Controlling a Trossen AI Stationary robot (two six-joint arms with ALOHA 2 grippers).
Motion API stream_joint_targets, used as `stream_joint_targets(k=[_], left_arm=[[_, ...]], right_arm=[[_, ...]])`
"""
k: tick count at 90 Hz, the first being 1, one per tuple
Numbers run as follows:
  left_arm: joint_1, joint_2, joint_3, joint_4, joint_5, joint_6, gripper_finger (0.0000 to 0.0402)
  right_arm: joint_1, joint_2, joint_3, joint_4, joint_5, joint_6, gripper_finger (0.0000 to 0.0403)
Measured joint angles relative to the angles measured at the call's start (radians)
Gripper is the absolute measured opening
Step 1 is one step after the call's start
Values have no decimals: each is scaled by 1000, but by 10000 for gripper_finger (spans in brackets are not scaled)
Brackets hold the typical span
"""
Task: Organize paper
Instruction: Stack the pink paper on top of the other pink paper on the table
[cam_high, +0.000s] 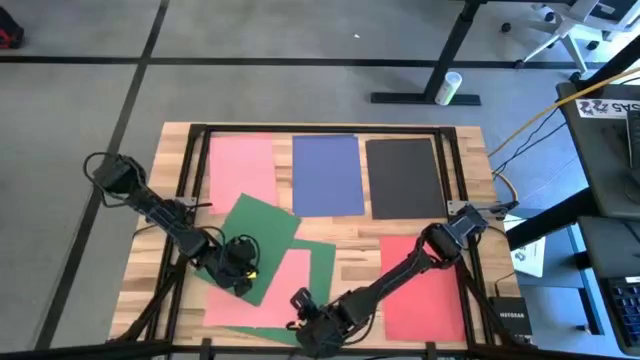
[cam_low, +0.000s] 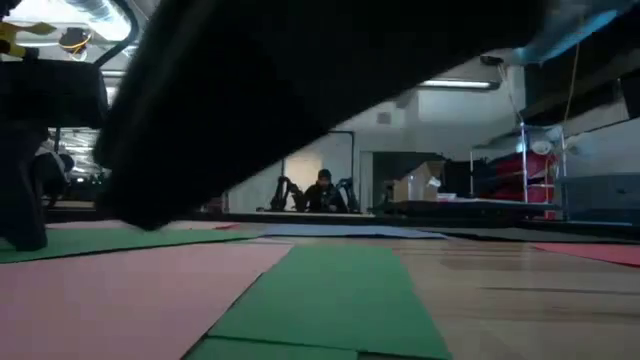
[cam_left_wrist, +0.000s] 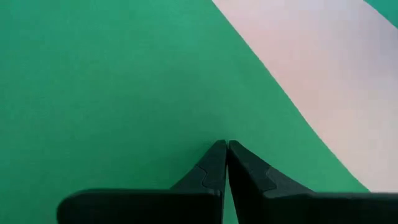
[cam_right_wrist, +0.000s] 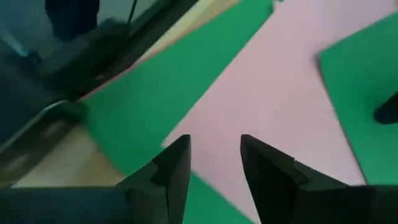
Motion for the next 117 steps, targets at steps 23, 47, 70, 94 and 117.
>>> stream_joint_targets(k=[23, 47, 70, 94, 117], left_arm=[[0, 1, -2, -3, 23, 0, 0], [0, 10, -32, 39, 22, -54, 0], [0, 11, -33, 47, 34, -41, 0], [0, 16, -36, 88, 48, -32, 0], [0, 17, -40, 107, 52, -32, 0]], right_arm=[[11, 48, 3, -17, -37, -12, 131], [8, 53, 46, -65, -42, -9, 131], [15, 53, 43, -76, -58, -6, 131], [14, 53, 42, -53, -79, -6, 131], [3, 77, 45, -6, -83, -10, 131]])
